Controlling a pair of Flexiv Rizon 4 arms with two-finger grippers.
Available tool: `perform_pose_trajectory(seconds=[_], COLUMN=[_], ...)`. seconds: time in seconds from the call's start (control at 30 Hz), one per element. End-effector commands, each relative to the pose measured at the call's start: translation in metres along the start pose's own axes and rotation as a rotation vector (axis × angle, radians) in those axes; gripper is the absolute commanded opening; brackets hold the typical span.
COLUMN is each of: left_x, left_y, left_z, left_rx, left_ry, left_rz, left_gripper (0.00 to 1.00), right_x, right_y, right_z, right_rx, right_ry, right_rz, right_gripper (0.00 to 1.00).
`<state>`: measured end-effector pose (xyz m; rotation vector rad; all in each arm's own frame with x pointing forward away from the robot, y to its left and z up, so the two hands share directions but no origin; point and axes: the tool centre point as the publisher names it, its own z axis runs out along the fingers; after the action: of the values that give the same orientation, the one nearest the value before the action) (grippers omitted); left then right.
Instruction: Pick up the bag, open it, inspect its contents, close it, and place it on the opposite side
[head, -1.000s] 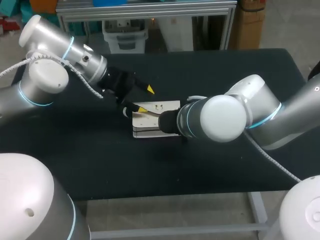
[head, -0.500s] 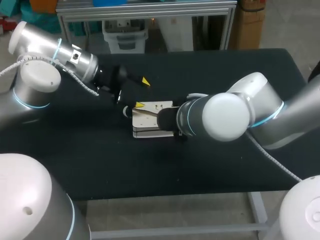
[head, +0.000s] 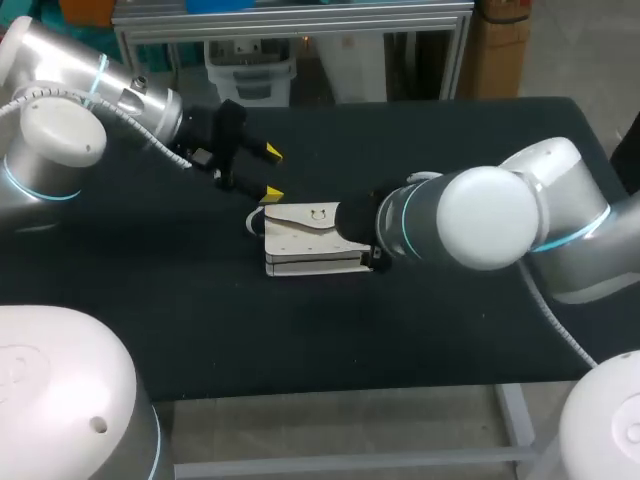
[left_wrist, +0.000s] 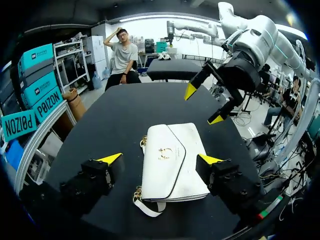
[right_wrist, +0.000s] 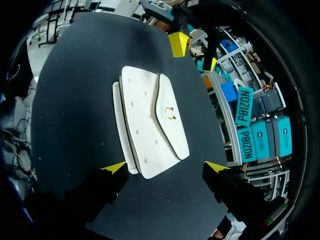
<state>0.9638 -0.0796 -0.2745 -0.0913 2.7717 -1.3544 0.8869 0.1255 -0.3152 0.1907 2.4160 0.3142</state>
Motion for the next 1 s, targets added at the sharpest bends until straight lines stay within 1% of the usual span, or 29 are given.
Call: perform_pose_trajectory(seconds=[0.03, 0.13, 0.17, 0.8, 0.83, 0.9, 0.97, 1.0], left_x=[-0.006, -0.006, -0.006, -0.006, -0.006, -0.006, -0.005, -0.004], left_y=[0.005, 0.01, 0.01, 0.01, 0.007, 0.005, 0.003, 0.004], left_z=[-0.011, -0.013, -0.013, -0.013, -0.01, -0.009, -0.01, -0.011], left_rx=[-0.016, -0.02, -0.031, -0.031, -0.014, 0.005, 0.006, 0.0], left_ry=[0.062, 0.105, 0.117, 0.117, 0.086, 0.036, -0.035, -0.046], left_rz=[-0.337, -0.435, -0.453, -0.453, -0.5, -0.571, -0.66, -0.695], left_gripper=[1.0, 1.0, 1.0, 1.0, 1.0, 1.0, 1.0, 1.0], right_x=[-0.017, -0.021, -0.022, -0.022, -0.023, -0.024, -0.026, -0.027], right_y=[-0.015, -0.024, -0.026, -0.026, -0.025, -0.023, -0.021, -0.021], right_z=[-0.014, -0.017, -0.018, -0.018, -0.017, -0.019, -0.022, -0.024], right_rx=[0.002, -0.024, -0.058, -0.058, -0.042, -0.04, -0.015, -0.008], right_ry=[0.12, 0.187, 0.216, 0.216, 0.208, 0.224, 0.224, 0.227], right_rz=[0.047, 0.104, 0.109, 0.109, 0.137, 0.178, 0.213, 0.219], right_gripper=[1.0, 1.0, 1.0, 1.0, 1.0, 1.0, 1.0, 1.0])
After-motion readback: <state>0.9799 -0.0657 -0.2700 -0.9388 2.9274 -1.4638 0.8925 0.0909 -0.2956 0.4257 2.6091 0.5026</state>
